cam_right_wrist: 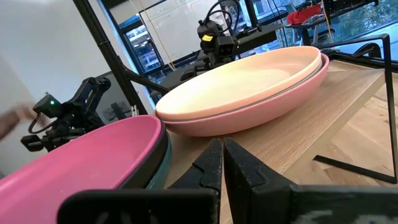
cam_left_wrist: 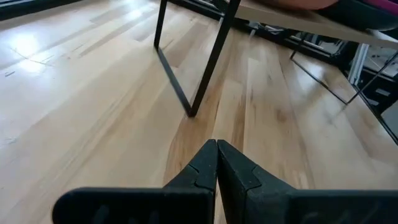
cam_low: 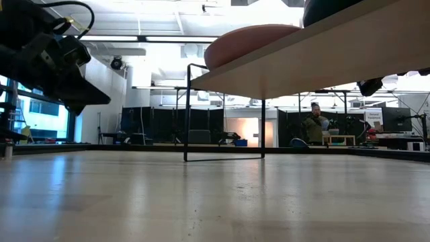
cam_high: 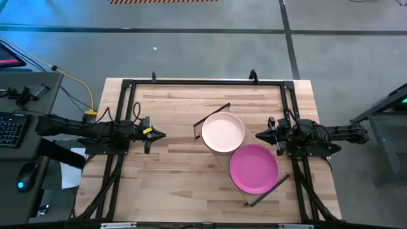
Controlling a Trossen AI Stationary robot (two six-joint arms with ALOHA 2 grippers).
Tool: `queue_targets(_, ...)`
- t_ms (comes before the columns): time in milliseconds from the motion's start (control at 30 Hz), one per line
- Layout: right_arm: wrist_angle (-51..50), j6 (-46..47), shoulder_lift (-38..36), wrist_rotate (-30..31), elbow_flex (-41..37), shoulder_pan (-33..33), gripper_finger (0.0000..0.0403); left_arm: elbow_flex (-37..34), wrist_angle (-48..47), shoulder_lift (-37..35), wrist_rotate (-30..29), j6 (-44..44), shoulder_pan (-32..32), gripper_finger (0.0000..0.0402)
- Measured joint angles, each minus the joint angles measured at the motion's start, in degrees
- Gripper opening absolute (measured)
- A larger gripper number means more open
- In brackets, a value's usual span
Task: Place and stack plates onto a shelf
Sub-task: Return to Home Position
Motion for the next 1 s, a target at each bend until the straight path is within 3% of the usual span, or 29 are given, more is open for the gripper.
queue_targets(367, 0.00, -0.01, 0.00, 0.00, 0.00, -0.01, 0.0000, 0.00, -0.21, -0.68, 0.08, -0.03, -0.10, 0.0001)
queue_targets(700, 0.00, -0.02, 0.00, 0.00, 0.00, 0.00, 0.0000, 0.03, 0.26, -21.23, 0.18, -0.06, 0.62, 0.0001)
queue_targets(833, 0.09, -0.01, 0.07, 0.05, 0.00, 0.00, 0.0000, 0.02, 6.18, -21.14, -0.15, -0.07, 1.67, 0.0001)
queue_targets(1000, 0.04, -0.02, 0.07, 0.04, 0.00, -0.01, 0.0000, -0.03, 6.58, -21.15, -0.05, -0.06, 1.49, 0.0001)
